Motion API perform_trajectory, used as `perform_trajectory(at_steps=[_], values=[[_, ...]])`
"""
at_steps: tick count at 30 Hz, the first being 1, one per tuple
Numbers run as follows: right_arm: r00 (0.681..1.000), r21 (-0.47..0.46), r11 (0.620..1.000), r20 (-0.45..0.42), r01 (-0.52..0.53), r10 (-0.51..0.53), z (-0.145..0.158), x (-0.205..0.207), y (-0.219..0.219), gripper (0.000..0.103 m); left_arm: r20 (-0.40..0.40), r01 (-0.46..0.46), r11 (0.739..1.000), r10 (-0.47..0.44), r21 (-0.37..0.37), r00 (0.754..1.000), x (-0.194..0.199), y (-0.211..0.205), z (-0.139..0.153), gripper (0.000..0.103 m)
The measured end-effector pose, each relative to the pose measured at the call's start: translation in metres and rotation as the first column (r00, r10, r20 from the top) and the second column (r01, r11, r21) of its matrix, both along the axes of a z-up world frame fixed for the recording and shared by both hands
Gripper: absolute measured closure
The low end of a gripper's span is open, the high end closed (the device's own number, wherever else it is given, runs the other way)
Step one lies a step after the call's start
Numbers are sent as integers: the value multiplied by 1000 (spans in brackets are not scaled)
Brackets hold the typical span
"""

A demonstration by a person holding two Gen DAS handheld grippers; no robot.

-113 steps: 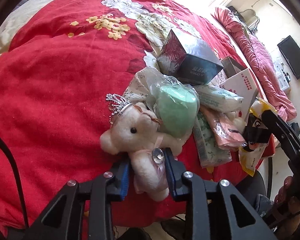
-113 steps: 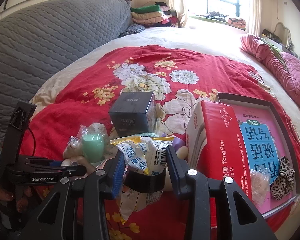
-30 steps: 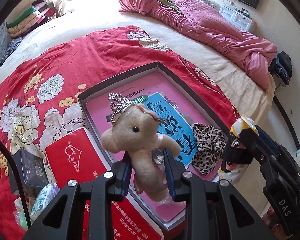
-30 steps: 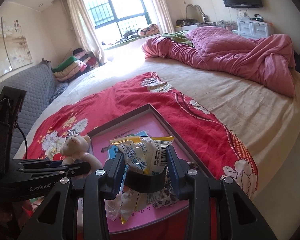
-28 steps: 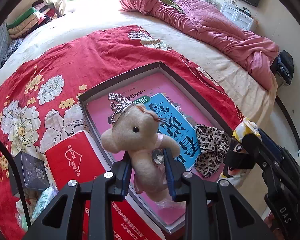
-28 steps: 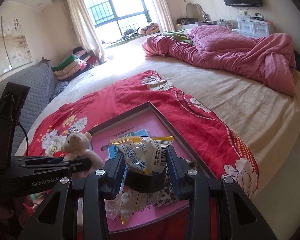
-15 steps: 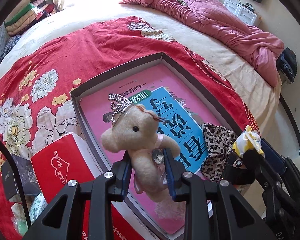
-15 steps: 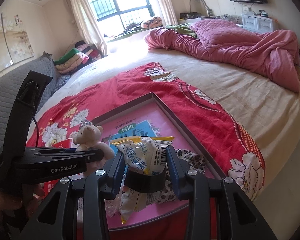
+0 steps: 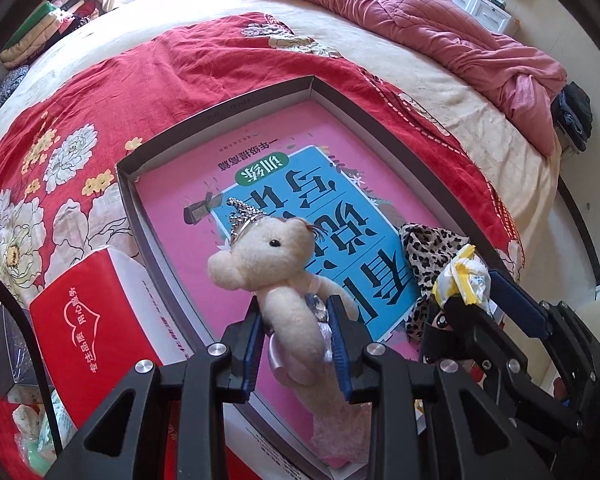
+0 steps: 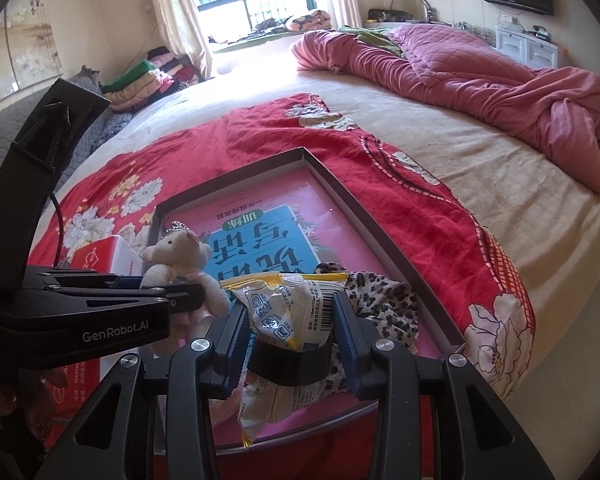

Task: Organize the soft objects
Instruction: 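Lower the snack bag into the pink tray and open the right gripper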

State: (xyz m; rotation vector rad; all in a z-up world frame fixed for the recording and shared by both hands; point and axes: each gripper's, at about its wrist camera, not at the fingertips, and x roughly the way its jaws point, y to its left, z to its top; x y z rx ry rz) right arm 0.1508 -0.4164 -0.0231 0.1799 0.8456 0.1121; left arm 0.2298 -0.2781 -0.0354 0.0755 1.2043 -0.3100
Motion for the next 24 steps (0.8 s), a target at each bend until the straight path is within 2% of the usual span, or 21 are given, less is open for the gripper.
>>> perform_trajectory(at_steps=[14,24], values=[[1000,5,1000,-7,-5,5,-14,7,0,61,-2,18,1000,-18,3,1000,1,-1,-1,72],[1000,49,999,1,-6,6,-17,7,-4,57,-2,21,1000,-21,2,1000,0,-1,-1,72]])
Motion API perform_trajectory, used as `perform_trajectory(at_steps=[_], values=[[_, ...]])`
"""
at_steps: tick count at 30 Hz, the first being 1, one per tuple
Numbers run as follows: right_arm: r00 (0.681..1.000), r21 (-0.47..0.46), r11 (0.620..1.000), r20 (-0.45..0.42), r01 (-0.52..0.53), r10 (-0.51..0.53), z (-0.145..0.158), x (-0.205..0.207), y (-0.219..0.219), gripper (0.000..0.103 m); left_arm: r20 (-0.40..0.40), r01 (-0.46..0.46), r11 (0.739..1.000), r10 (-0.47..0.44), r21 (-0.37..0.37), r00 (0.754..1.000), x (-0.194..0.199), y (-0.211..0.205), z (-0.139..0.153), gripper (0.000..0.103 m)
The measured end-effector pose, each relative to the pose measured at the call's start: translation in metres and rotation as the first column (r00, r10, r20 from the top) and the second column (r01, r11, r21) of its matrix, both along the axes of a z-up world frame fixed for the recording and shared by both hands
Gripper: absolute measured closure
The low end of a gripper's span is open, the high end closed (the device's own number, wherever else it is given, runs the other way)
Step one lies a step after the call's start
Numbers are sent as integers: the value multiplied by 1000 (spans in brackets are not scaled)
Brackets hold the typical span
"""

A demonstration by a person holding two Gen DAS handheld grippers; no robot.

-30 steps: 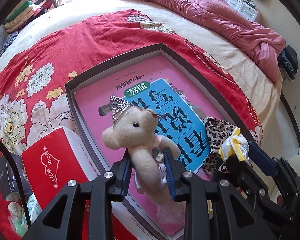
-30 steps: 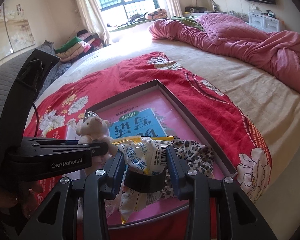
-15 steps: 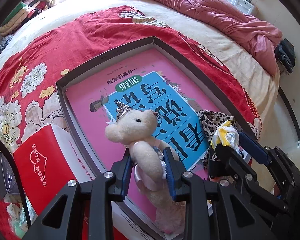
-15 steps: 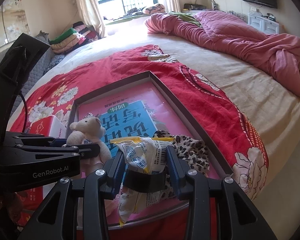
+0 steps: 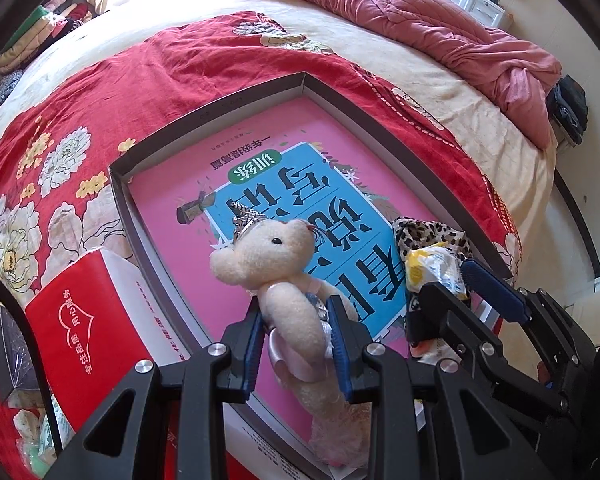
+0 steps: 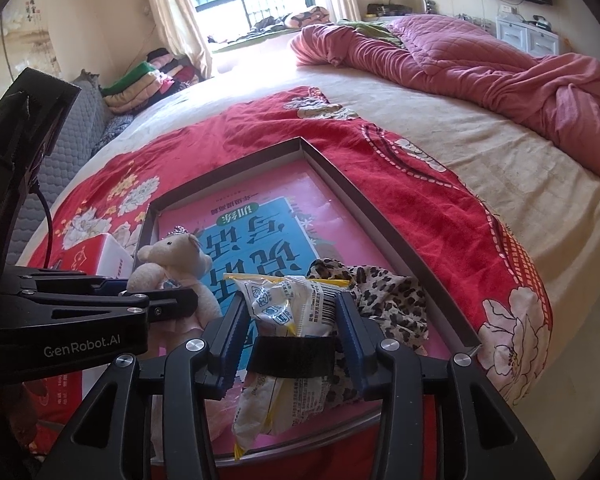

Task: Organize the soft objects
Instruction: 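Lower the snack bag into the pink tray and open the right gripper, then lower the teddy bear into the tray and open the left gripper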

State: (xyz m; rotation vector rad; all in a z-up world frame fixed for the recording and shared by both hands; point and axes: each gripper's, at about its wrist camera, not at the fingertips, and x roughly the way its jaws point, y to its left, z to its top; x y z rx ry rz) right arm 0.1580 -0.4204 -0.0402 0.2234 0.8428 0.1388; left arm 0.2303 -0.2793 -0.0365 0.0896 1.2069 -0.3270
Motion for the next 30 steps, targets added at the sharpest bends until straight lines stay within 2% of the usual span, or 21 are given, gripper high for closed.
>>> perform_trajectory(at_steps=[6,9,25,27,30], values=[[1000,5,1000,5,1,-1,1,0,0,56,-2,15,1000,-14,19,1000,-2,-4,-2,72],[999,15,999,9,34,-34,1,-3,-5,47,-5,22,999,-22,32,1000,-2,-7,-3,71],[995,17,995,3,102,-102,2,-5,-21,44,-7,31,997,-31,67,1000,-3,-14,-7,66],[994,14,994,3,106,-106,2,-6,-23,40,-6,29,998,-29,49,1000,-3,-13,-5,62],[993,17,993,-1,117,-117,2,-6,-27,40,0,16,999,-16,32,1000,-3,-10,0,46]])
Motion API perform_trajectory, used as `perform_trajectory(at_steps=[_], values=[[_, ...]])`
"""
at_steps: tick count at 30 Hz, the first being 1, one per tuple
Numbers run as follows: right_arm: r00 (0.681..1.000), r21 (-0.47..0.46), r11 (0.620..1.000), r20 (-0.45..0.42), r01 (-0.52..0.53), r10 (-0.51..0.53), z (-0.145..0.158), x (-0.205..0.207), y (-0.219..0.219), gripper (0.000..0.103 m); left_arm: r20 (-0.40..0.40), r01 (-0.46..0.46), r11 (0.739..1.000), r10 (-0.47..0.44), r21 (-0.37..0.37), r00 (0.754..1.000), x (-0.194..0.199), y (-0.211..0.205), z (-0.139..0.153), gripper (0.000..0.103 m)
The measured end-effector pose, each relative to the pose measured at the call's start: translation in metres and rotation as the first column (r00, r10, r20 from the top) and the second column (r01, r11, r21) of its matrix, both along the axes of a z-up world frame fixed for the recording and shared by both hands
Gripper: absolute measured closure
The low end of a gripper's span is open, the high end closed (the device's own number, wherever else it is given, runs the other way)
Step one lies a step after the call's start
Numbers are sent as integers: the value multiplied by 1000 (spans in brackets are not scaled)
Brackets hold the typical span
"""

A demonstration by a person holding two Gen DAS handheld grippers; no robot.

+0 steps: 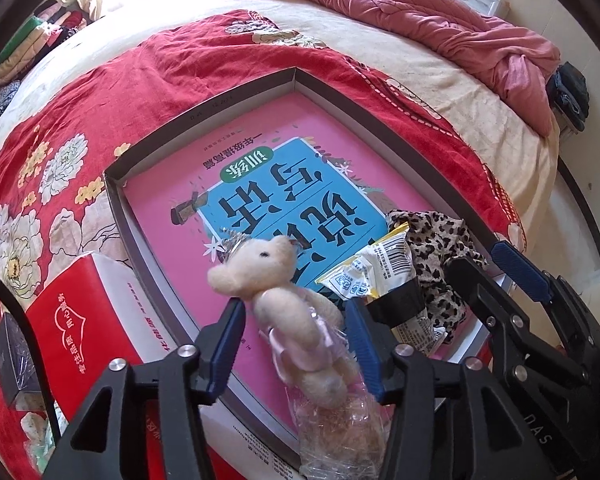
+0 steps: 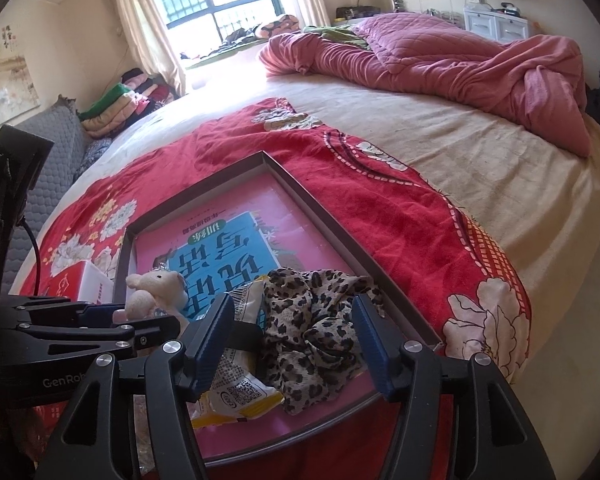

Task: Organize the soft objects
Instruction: 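Lower the teddy bear into the tray and open the left gripper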

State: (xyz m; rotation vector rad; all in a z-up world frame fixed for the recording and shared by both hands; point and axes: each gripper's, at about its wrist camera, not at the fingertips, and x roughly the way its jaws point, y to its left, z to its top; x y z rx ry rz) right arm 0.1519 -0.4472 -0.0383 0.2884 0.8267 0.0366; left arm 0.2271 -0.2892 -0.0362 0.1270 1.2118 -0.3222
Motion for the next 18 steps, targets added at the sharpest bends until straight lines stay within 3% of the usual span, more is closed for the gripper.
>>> perform_trajectory(at_steps=[8,18], values=[[1000,-7,1000,-9,23,-24,-1,-1,-4,35,31,-17,999,18,-30,999,-5,8,17,44],[999,-50,998,2,32,-32,3,-3,-2,32,100,-25,999,27,-30,995,-26,14,42,31]])
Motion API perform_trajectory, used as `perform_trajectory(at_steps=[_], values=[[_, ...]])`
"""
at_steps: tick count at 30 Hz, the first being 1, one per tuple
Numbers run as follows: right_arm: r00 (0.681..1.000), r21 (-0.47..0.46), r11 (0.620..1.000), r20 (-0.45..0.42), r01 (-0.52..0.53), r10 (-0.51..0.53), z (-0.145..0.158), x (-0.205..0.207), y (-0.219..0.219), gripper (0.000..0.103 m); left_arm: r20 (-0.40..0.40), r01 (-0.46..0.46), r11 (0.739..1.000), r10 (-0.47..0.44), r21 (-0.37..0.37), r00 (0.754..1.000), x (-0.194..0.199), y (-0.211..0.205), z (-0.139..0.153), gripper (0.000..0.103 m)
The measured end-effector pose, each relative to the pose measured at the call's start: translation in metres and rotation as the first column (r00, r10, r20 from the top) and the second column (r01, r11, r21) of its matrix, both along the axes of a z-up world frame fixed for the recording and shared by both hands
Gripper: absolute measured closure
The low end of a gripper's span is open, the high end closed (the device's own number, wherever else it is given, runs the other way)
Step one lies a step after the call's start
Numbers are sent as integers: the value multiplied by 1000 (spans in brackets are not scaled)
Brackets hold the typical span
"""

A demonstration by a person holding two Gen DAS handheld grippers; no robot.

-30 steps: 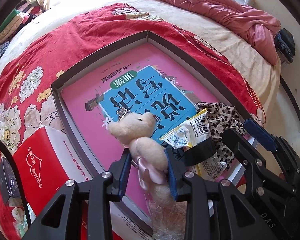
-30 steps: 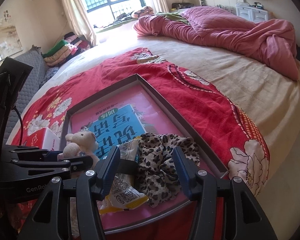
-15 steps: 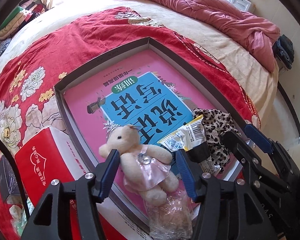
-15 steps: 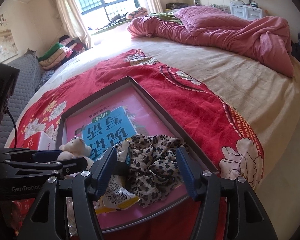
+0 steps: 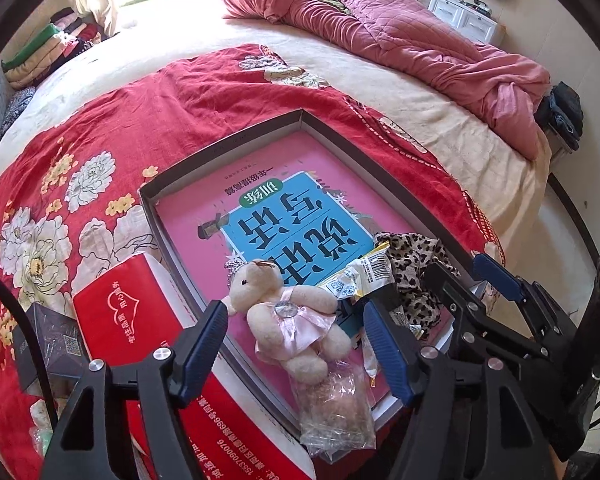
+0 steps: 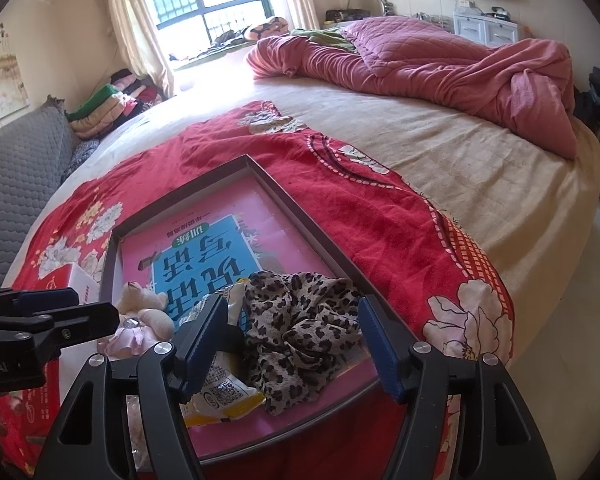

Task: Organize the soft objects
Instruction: 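Lower the teddy bear into the tray and open the left gripper, then withdraw both grippers from the tray back toward the pile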

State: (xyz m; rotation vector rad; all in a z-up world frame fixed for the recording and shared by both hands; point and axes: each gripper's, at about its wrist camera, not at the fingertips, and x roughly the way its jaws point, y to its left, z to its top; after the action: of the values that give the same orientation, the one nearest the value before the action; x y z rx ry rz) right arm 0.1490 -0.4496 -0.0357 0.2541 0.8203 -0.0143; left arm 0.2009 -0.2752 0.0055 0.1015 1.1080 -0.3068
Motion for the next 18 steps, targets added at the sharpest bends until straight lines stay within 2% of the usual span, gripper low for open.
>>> perform_trajectory(at_steps=[3,9,18], values=[[1000,-15,1000,4,4,-4,2,-1,1,29,4,-11,1000,11,-13,1000,-5,5,4,23],[1000,-62,998,18,16,-15,9,-4,7,29,45,-26,1000,26,0,999,-17,14,12,20],[999,-122,993,45,5,1,24,-10,20,25,67,-84,996,84,2,994,-33,35,20,17]])
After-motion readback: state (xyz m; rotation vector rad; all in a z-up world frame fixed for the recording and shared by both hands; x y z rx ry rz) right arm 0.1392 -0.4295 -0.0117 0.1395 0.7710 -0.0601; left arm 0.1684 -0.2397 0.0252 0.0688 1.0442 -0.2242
